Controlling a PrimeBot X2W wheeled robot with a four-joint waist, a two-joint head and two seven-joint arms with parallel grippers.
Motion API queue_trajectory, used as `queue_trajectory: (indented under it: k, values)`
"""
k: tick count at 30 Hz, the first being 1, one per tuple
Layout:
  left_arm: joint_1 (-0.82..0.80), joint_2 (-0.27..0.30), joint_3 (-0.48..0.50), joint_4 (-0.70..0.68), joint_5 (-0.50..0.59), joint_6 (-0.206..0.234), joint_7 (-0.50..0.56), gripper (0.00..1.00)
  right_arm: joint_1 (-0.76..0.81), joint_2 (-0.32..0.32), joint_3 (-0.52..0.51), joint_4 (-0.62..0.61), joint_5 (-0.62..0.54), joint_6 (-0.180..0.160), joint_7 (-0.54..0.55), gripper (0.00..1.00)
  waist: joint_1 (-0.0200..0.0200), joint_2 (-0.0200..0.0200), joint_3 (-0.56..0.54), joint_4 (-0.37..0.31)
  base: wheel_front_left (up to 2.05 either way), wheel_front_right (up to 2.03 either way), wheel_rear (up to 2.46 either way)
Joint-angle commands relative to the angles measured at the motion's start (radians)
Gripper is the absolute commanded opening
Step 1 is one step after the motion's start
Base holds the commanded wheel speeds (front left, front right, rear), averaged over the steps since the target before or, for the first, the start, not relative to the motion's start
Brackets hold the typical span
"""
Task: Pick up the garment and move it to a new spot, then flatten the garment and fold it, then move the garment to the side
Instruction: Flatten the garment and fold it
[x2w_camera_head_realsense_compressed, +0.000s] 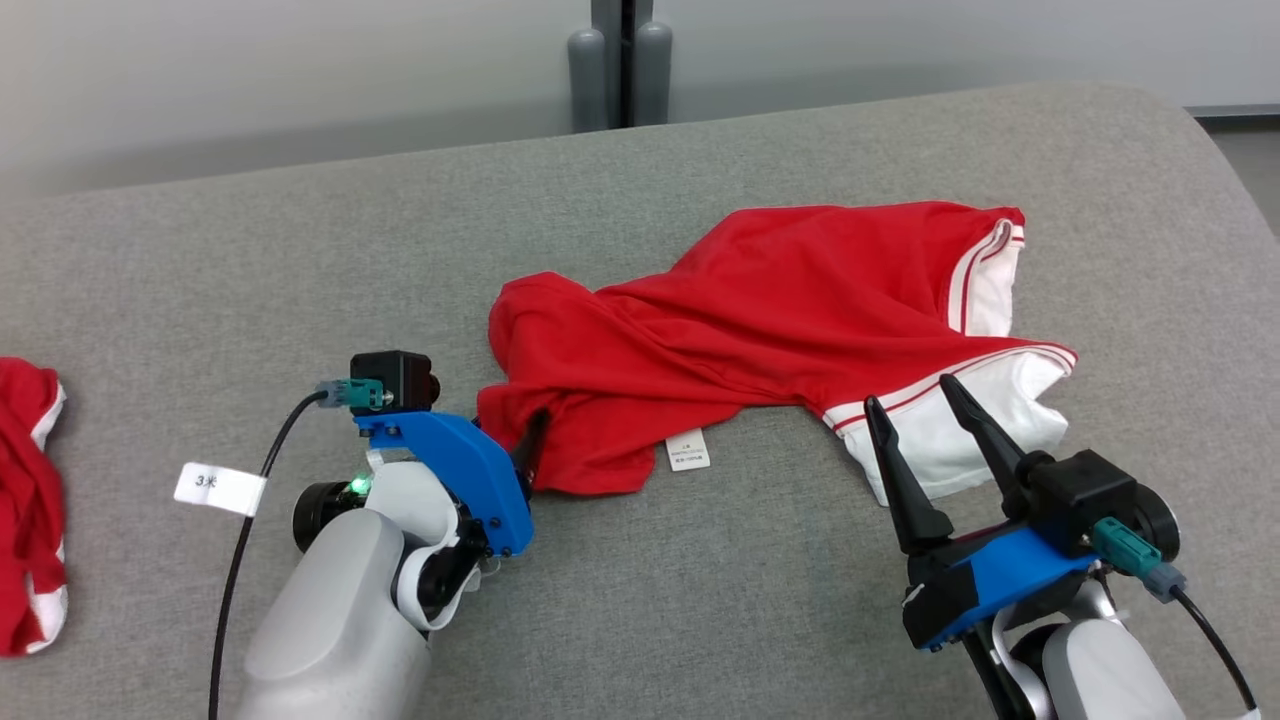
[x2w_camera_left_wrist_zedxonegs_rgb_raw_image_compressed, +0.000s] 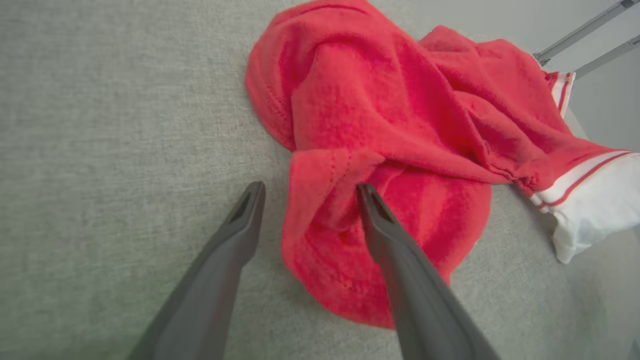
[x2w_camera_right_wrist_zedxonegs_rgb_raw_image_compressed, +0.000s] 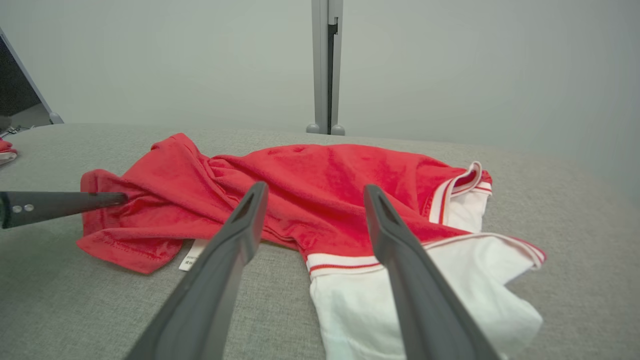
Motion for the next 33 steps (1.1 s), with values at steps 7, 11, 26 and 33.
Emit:
queue_trajectory:
  k: [7,11,26,33]
  values:
    - [-0.061,0.002,-0.009,0.065,-0.002,0.011,0.011,0.00,-0.038,0.007,0.021,0.032,0.022,0.001,-0.027,1.00,-0.0001,-0.0001,0.021,-0.024,0.00,0.00,0.00]
    - [-0.104,0.040,-0.024,0.049,0.082,0.040,-0.155,0.00,-0.042,0.008,0.013,0.044,0.025,0.001,-0.036,1.00,-0.0001,-0.0001,0.015,-0.017,0.00,0.00,0.00]
    - [-0.005,0.107,-0.226,0.024,0.274,-0.009,-0.524,0.00,-0.016,0.009,-0.005,0.046,0.032,0.001,-0.029,1.00,-0.0001,-0.0001,-0.018,0.023,0.00,0.00,0.00]
    - [0.120,0.129,-0.296,0.028,0.179,-0.020,-0.431,1.00,0.001,0.009,-0.030,0.030,0.023,0.001,-0.014,1.00,-0.0001,-0.0001,-0.026,0.050,0.00,0.00,0.00]
